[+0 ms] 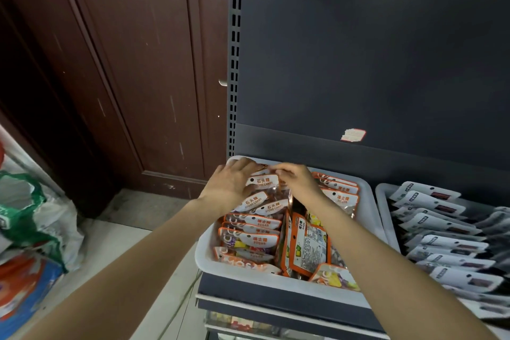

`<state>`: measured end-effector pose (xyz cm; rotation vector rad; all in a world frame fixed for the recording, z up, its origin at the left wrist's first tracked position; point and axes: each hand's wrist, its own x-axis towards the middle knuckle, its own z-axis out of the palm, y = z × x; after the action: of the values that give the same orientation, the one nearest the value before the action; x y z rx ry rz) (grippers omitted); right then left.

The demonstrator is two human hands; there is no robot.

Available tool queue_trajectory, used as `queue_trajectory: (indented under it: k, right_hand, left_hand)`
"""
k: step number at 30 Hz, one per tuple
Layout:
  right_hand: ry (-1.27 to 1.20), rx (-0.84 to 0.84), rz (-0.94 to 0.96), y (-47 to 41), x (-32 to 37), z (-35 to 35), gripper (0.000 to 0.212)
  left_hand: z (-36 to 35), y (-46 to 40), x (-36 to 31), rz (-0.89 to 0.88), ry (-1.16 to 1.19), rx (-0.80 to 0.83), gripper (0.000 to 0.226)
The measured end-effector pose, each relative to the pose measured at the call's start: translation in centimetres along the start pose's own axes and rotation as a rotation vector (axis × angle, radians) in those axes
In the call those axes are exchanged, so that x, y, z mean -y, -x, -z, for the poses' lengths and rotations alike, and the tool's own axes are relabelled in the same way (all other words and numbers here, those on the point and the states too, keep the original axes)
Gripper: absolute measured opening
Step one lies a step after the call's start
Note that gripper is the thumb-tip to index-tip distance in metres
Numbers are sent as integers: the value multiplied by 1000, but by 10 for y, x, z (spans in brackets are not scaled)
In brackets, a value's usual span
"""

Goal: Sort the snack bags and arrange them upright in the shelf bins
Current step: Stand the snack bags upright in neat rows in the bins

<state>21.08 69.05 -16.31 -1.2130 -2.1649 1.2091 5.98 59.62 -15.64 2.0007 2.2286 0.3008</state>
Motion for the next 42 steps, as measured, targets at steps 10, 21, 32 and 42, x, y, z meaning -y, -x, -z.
queue_trajectory:
  k: [10,21,32,42]
  right_hand:
    - [309,11,-202,69,-44,-5,50]
    - [353,53,-246,77,-46,27,22]
    - [375,-121,-341,84,-53,71,32]
    - [423,-292,-141,74,-52,90,23]
  left_hand:
    - [-26,9,-14,-65,-69,151,88]
    - [-40,13,-45,-396,-152,89,47]
    - [-38,-5,-63,-421,32,217,24]
    - [-30,-28,-81,-253,123,90,19]
